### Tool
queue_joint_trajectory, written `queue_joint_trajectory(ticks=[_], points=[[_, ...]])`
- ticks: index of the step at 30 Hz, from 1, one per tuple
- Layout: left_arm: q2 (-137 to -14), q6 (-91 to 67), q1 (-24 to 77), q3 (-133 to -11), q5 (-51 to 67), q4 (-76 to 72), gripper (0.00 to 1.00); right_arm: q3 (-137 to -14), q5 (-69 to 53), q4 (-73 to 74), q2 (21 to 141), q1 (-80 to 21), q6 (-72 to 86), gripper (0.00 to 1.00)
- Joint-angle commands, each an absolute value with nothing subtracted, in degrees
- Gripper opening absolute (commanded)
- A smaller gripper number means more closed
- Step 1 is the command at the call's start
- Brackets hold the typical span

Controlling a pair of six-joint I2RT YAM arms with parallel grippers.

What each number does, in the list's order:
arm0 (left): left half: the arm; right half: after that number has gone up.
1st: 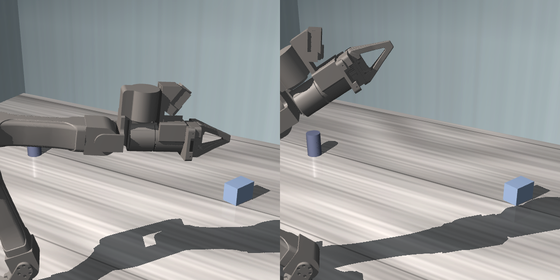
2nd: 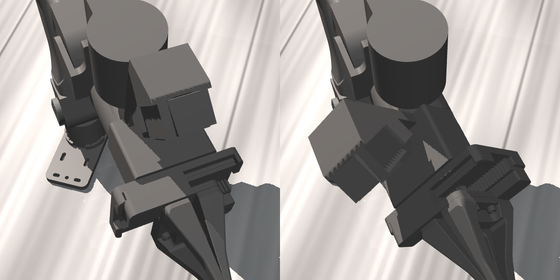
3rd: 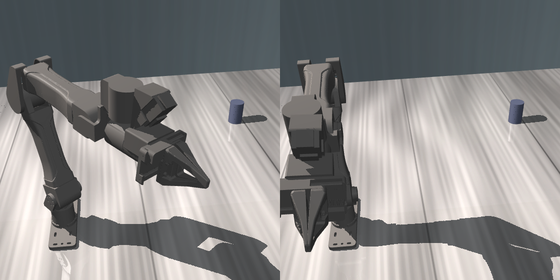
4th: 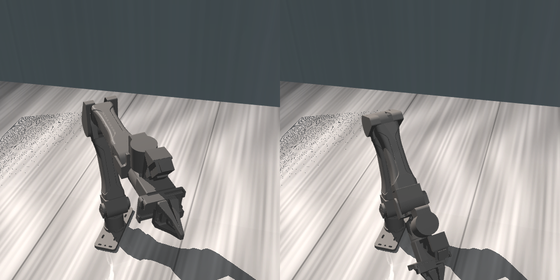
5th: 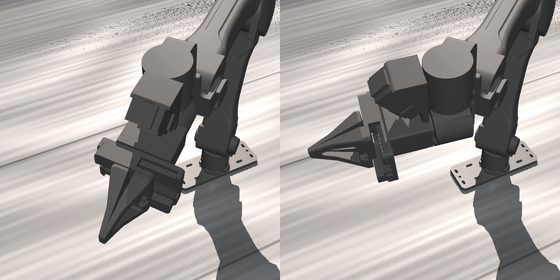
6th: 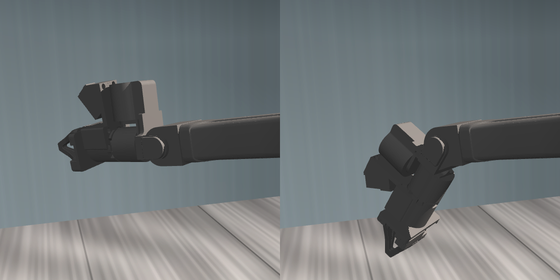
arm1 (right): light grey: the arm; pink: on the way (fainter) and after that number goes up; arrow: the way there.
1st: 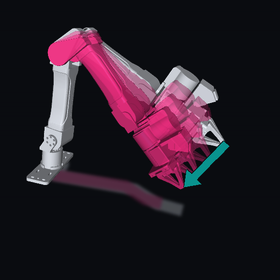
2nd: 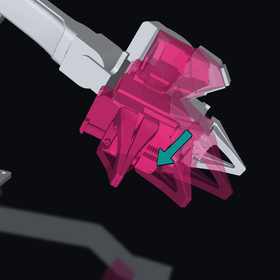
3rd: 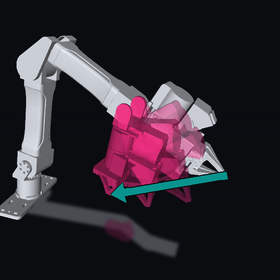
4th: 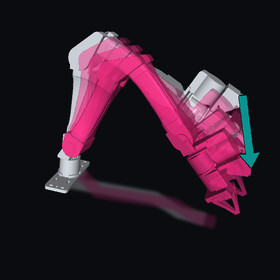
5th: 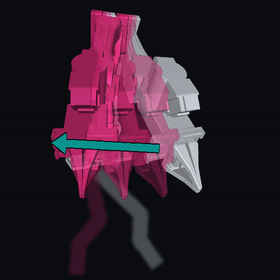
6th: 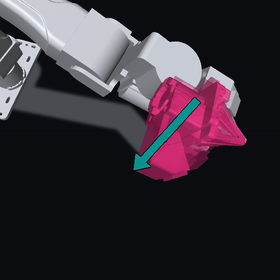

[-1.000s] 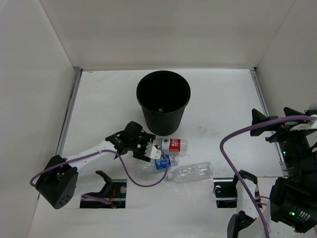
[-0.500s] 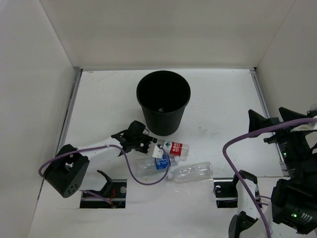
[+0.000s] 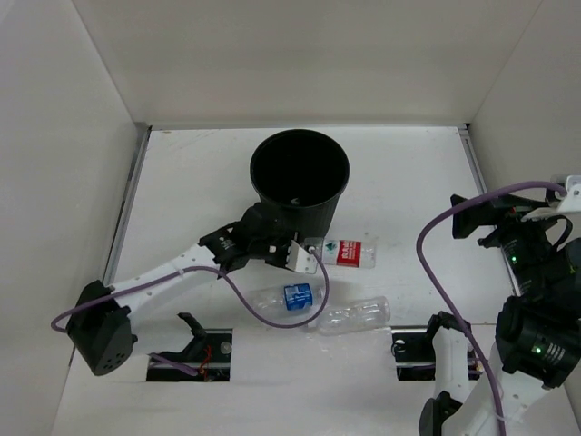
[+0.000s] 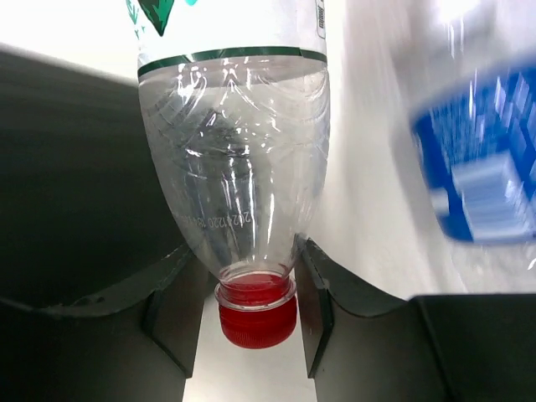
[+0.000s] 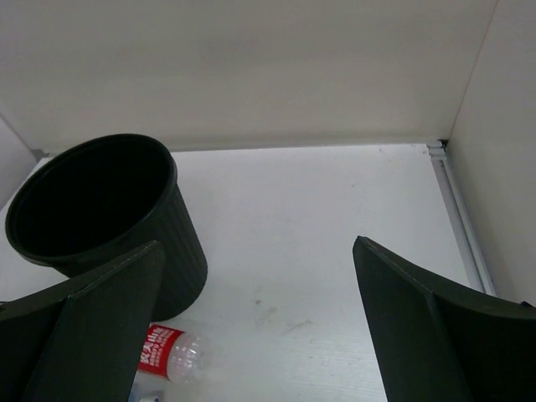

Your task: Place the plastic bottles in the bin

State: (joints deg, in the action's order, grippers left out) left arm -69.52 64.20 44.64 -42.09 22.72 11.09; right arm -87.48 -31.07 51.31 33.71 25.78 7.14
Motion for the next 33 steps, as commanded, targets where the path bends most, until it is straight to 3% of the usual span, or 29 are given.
queue_joint_trajectory(ticks=[1, 12, 22, 30, 33], points=[[-64.43, 55.12, 48.89, -50.17, 27.42, 16.51, 0.01, -84.30, -31.03, 43.87, 34.63, 25.27, 7.47, 1.00], [-59.76, 44.91, 58.49, -64.58, 25.76, 20.92, 0.01, -78.32, -31.20, 38.41, 36.39, 25.45, 6.68, 1.00], [-68.90, 47.98, 42.60, -83.93, 28.55, 15.12, 0.01, -74.18, -31.11, 36.21, 35.77, 25.53, 7.73, 1.00], [-76.98, 48.60, 30.29, -79.12, 33.83, 12.40, 0.03, -75.23, -31.81, 35.24, 35.25, 25.71, 9.49, 1.00], [-79.45, 48.25, 29.05, -76.82, 33.31, 9.50, 0.12, -76.20, -32.26, 35.77, 34.81, 25.89, 9.32, 1.00]])
